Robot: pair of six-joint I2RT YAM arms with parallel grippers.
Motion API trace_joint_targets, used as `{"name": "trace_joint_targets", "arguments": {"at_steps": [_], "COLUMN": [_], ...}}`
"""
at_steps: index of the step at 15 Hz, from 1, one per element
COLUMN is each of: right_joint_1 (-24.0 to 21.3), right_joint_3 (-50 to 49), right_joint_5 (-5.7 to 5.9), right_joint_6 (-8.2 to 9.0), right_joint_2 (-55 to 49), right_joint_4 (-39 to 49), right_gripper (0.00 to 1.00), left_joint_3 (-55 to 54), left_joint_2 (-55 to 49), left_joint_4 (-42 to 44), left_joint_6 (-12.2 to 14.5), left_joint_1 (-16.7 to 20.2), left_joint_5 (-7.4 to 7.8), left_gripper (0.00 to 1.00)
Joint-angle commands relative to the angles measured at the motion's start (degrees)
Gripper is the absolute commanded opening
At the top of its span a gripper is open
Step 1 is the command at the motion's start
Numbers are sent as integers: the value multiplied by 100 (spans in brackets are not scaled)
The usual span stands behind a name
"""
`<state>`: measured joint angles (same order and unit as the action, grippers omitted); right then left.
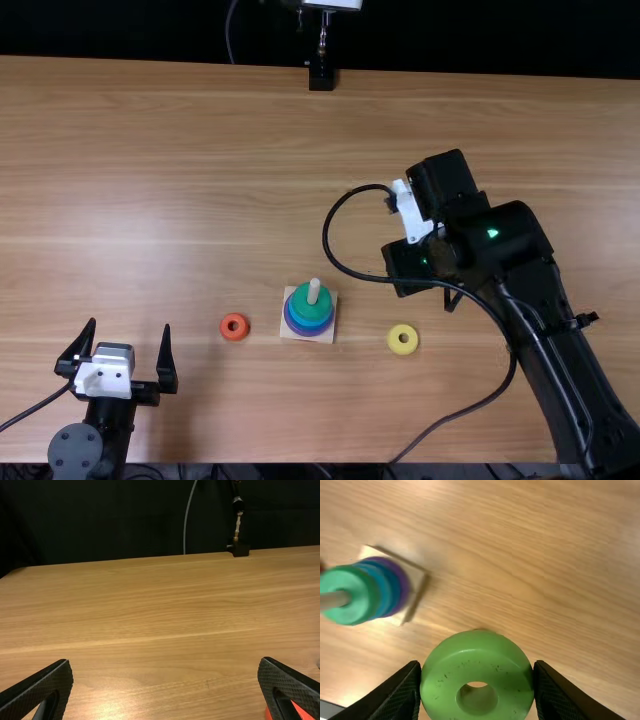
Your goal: Build the Hanoi tower: stack the rings onto the peg from bottom to top in this color order: purple, dark blue, light blue, dark green, light green, yellow, orange.
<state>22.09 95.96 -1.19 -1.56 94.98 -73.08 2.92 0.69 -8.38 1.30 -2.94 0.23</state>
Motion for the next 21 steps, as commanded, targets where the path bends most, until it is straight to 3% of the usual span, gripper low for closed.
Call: {"name": "trace_joint_targets", "arguments": {"at_steps": [1,12,21], "right_joint_1": [208,1465,1702], "right_joint_3": [388,1162,1162], "right_joint_5": [-60,-123,-123], "right_joint_6": [-2,19,40], "right_joint_2": [47,504,794], "right_joint_4": [-60,-92,-28], "right_gripper": [0,0,0], "left_joint_3": [-292,-292,-292], "left_joint_2": [-69,-69,-69], "left_joint_4": [-111,-111,-111], "left_joint_6": [39,39,39], "left_joint_1": [22,22,22], "left_joint_5": [19,19,19], "left_gripper": [100,100,100]}}
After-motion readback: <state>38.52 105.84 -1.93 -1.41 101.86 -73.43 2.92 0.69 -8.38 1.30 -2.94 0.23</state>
